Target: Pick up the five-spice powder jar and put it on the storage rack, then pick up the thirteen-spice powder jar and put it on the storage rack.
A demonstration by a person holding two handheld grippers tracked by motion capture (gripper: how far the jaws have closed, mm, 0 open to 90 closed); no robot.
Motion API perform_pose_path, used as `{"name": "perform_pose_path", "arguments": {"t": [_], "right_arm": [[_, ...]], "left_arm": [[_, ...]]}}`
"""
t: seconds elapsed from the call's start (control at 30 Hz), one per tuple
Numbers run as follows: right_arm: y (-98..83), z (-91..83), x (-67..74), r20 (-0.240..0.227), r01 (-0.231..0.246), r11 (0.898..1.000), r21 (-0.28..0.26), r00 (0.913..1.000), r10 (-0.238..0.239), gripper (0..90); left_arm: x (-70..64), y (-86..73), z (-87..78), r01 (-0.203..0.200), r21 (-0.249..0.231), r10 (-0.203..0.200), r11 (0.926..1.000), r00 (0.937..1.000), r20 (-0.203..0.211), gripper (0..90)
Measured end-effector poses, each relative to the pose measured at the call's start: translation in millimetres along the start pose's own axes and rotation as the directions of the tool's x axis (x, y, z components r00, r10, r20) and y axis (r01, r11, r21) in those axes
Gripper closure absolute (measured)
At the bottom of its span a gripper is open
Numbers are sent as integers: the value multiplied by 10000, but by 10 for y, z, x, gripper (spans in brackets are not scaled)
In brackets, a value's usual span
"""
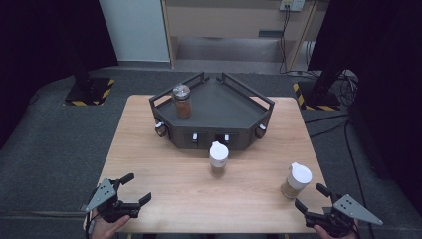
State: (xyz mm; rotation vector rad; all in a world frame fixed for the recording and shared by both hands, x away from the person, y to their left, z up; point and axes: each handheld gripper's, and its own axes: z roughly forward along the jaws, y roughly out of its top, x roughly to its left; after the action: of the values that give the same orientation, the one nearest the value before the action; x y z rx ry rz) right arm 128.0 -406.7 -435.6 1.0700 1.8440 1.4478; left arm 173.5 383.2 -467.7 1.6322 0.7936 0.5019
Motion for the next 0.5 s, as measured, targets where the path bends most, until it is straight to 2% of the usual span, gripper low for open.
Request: {"name": "perform_pose_path", "arguments": {"t": [0.5], "right_arm": [[-2, -3, 0, 1, -22, 10000, -29, 10000, 22, 50]], "left_arm": [[20, -2, 2, 7, 21, -7, 10000, 9998, 214, 15]]}}
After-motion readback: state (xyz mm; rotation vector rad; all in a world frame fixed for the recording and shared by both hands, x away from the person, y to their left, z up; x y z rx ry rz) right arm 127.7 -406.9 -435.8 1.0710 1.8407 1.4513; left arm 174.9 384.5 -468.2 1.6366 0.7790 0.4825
